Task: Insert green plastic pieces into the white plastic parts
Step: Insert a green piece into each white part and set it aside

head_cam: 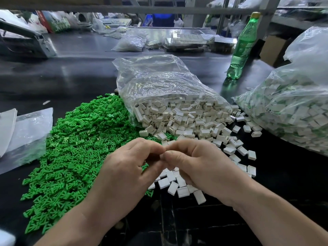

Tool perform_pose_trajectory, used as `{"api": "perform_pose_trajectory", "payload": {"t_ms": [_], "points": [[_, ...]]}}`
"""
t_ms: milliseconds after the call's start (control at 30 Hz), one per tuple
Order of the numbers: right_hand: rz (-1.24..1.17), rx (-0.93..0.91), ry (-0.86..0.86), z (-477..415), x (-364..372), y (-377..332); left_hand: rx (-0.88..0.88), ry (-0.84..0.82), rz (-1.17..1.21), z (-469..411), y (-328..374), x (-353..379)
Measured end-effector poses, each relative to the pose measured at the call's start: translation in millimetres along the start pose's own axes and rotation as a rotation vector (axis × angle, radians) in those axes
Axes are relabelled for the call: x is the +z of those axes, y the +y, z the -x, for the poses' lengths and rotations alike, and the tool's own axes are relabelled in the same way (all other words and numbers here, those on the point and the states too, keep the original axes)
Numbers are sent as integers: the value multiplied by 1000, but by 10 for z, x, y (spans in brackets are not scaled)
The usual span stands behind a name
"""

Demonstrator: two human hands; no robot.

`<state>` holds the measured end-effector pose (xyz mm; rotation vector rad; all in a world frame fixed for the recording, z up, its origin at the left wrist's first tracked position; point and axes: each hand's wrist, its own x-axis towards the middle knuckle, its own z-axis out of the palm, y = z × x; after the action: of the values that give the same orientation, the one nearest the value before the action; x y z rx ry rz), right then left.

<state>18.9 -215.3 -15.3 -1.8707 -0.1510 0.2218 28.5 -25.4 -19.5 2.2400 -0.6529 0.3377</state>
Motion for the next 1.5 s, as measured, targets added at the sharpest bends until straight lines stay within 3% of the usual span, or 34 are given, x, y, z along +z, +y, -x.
{"api": "perform_pose_trajectory", "payload": {"t_ms": [167,333,433,533,633,767,867,1033,1167,1300,1500], "points": [[-456,88,-172,17,-10,-38,-151,-85,648,0,55,-67],[-639,128,-314,38,-21,-52,-211,-155,857,-29,-2,-112],[-675,139,-329,44,-10,-46,-230,-151,846,-21,-21,-99],[-705,125,-286,21,-23,-42,-255,-89,663,-29,-15,-93],[-692,102,-148,-9,-87,-25,-302,39,135,-37,-160,-167],[-647,121,-7,-38,-134,18,-305,-232,-496,-48,-271,-187],[-603,122,3,-52,-96,32,-203,-223,-567,-44,-241,-128],[-575,124,-10,-66,-44,60,-161,-127,-440,-27,-239,-109],[-459,66,-23,-70,-28,96,-282,-33,-34,-21,-210,-110],[-419,48,-26,-75,-11,125,-409,-54,422,-49,-87,-97],[-427,22,-55,-55,11,103,-402,-71,710,-45,-34,-86]]}}
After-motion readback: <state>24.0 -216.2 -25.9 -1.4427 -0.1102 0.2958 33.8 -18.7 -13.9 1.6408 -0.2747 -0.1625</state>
